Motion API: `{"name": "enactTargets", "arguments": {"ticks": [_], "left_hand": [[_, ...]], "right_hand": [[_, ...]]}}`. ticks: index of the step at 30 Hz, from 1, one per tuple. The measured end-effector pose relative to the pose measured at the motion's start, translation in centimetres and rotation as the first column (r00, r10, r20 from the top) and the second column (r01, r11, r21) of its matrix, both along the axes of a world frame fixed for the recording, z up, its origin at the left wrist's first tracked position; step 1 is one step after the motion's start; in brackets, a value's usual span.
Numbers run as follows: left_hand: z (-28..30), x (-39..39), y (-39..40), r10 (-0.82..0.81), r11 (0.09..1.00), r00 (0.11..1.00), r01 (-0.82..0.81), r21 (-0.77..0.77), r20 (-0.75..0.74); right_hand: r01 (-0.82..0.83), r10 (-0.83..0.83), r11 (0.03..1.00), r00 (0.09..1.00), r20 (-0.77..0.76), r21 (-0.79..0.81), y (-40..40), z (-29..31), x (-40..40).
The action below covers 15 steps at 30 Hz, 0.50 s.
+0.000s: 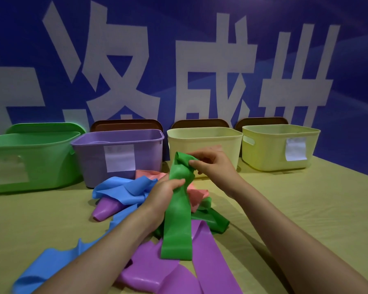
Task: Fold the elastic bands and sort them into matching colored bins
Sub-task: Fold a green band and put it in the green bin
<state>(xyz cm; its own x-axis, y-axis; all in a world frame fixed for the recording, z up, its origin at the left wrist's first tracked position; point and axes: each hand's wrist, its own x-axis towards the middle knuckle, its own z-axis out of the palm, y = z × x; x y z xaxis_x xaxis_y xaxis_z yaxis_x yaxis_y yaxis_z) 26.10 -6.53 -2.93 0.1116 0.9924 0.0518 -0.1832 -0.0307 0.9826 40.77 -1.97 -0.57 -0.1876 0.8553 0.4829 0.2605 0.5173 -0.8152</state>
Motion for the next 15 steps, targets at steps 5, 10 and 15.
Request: {"name": "enactTargets", "arguments": {"ticks": [5, 10, 15], "left_hand": [[0.49, -0.17, 0.28, 0.088, 0.996, 0.995, -0.088, -0.002, 0.035], [0.59, -0.34, 0.52, 0.123, 0.992, 0.99, -0.123, -0.001, 0.062], [0.59, -0.34, 0.46, 0.024, 1.0, 0.995, -0.022, -0.021, 0.099]], "right_hand": [[0.037, -0.037, 0.999, 0.999, 0.003, -0.004, 0.21, -0.44, -0.35], [0.07, -0.07, 0.997, 0.997, 0.013, 0.027, 0.02, -0.42, -0.48], [0.09, -0.093, 0.993, 0.995, 0.037, 0.079, -0.25, -0.28, -0.79]]}}
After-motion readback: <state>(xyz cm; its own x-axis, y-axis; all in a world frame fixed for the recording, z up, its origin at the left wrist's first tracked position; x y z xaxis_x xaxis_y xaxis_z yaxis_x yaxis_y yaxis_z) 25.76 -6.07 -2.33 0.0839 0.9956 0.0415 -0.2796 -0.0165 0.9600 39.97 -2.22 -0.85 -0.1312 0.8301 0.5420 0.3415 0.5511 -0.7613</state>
